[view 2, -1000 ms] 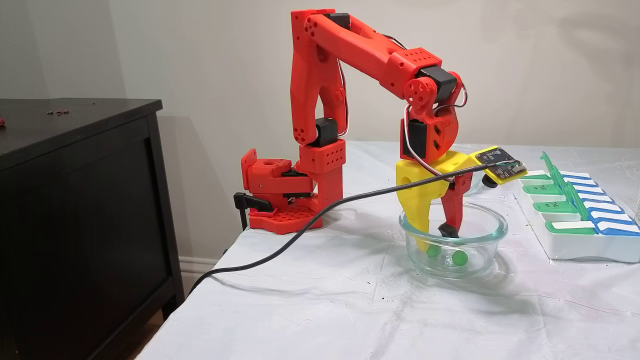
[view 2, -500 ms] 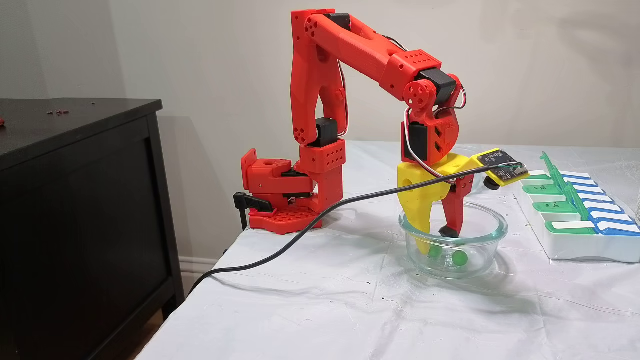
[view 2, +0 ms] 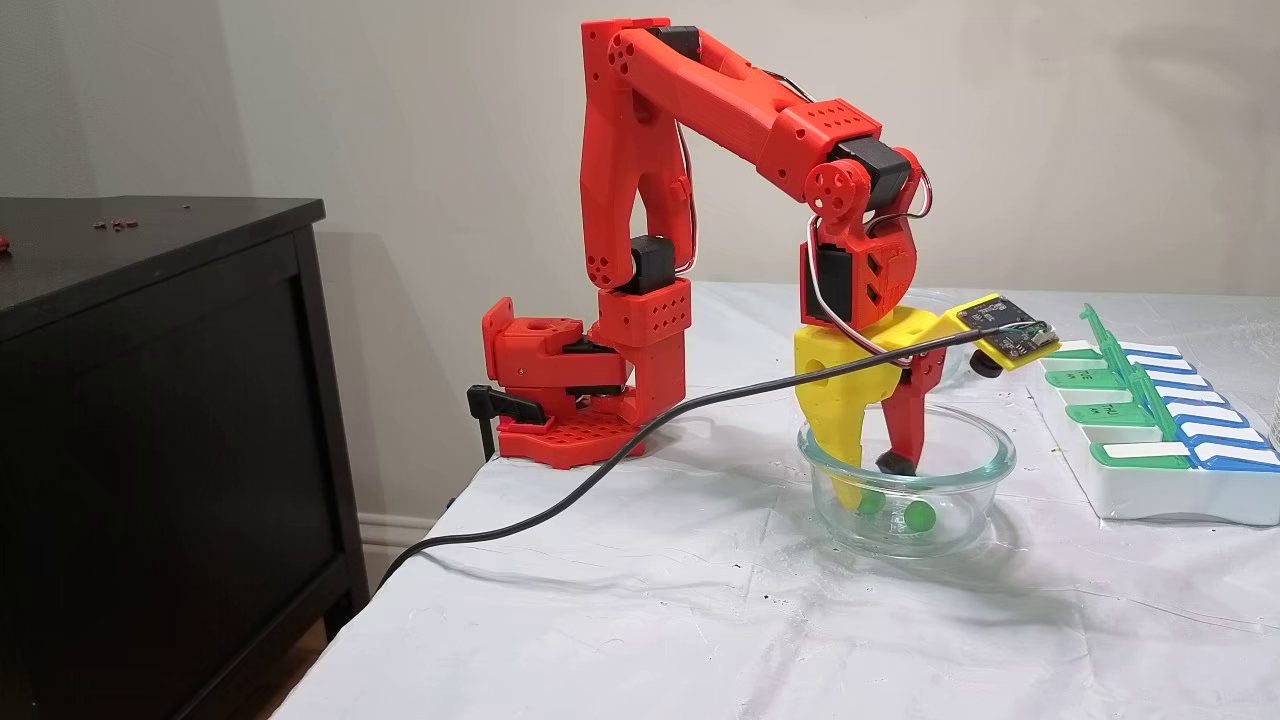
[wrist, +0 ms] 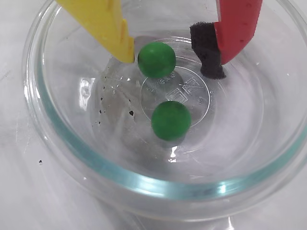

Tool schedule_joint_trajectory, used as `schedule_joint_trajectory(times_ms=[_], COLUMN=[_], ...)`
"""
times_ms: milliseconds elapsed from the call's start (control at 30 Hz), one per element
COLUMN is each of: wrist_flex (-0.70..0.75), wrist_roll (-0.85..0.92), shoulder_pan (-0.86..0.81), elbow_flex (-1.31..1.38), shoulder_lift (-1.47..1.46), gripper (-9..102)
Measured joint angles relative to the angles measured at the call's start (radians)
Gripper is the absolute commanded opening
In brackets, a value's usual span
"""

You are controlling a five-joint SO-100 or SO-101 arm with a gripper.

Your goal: Sort medicines into box.

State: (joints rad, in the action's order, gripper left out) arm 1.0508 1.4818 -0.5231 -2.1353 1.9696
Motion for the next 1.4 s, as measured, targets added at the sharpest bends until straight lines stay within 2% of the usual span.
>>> schedule_joint_trajectory(times_ms=[167,567,833,1100,1400], wrist_flex=[-0.04,-0.035,-0.052,-0.063,-0.071], wrist_roll=[0.009,0.034,0.058,0.075,0.041], shoulder_pan=[0.0,0.0,0.0,-0.009,-0.009], elbow_flex=[-0.021,-0.023,-0.038,-0.057,-0.058], shoulder_lift=[0.0,0.0,0.0,0.003,0.003], gripper=[24,21,16,2,0])
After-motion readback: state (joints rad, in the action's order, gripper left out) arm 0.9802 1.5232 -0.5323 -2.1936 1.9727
